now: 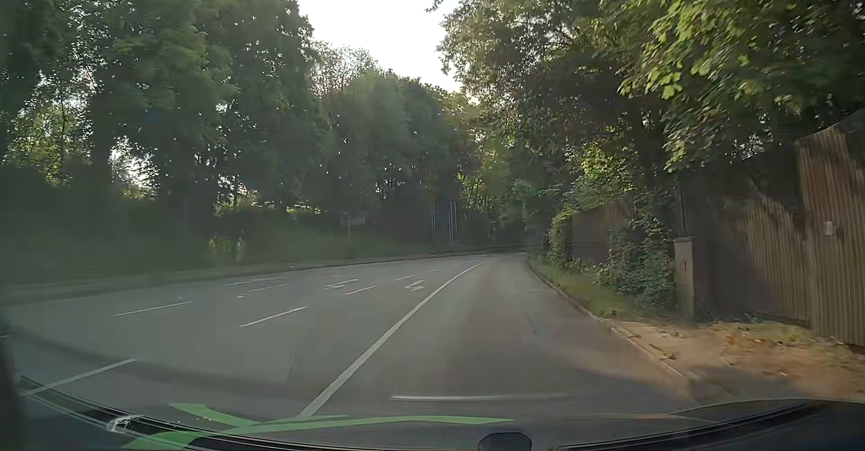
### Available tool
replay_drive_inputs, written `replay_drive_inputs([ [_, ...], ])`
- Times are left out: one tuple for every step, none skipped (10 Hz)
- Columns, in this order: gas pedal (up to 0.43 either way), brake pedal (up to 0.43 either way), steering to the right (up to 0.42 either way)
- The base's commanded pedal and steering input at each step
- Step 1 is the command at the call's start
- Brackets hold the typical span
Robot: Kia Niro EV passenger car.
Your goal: Follow the waypoints while adhering to traffic rules and regulations
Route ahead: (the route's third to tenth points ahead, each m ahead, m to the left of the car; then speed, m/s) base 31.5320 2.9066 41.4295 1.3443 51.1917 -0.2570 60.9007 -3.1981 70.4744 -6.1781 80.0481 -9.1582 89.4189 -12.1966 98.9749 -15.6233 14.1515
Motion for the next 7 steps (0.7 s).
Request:
replay_drive_inputs([
  [0.228,0.0,0.01],
  [0.22,0.0,0.01],
  [0.22,0.0,0.012],
  [0.22,0.0,0.016],
  [0.22,0.0,0.016],
  [0.22,0.0,0.015],
  [0.22,0.0,0.014],
])
